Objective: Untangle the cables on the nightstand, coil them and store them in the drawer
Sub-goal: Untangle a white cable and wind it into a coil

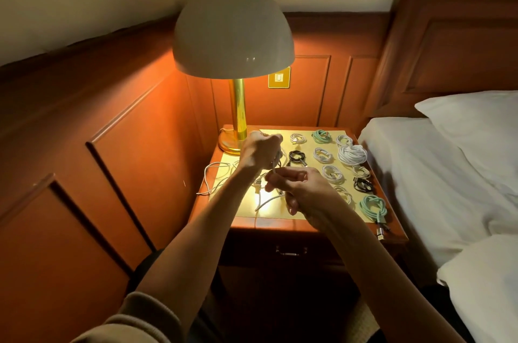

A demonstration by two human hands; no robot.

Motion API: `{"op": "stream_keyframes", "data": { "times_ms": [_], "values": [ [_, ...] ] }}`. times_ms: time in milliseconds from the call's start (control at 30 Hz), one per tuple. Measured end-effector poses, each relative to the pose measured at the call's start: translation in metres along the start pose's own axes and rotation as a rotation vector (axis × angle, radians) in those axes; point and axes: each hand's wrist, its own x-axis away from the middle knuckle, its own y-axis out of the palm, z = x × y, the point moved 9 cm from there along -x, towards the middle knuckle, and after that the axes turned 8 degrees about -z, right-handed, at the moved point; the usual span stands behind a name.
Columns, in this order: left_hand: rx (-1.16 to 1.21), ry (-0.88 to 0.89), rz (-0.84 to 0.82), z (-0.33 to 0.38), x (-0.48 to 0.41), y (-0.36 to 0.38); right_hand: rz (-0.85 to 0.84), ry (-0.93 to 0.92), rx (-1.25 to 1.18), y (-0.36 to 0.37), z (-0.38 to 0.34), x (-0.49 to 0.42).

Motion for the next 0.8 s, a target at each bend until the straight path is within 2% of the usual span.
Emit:
{"op": "stream_keyframes", "data": {
  "times_ms": [167, 467, 567, 633, 733, 800],
  "values": [
    [0.028, -0.089, -0.014, -0.025, -0.006, 0.015, 0.039, 0.046, -0.062, -0.002, 0.023, 0.004],
    [0.099, -0.205, -0.048, -0.052, -0.01, 0.045, 0.159, 0.045, 0.041, -0.016, 0.038, 0.015],
    [0.139, -0.264, -0.14, -0.063, -0.006, 0.055, 0.083, 0.057, 0.226, -0.022, 0.039, 0.018],
    [0.217, -0.328, -0.259, -0.071, 0.0, 0.06, 0.04, 0.084, 0.412, -0.033, 0.036, 0.015],
    [0.409, -0.323, -0.419, -0.068, 0.007, 0.06, 0.15, 0.14, 0.66, -0.065, 0.028, 0.004],
    [0.439, -0.259, -0.47, -0.06, 0.009, 0.057, 0.21, 0.161, 0.829, -0.079, 0.022, -0.004]
  ]
}}
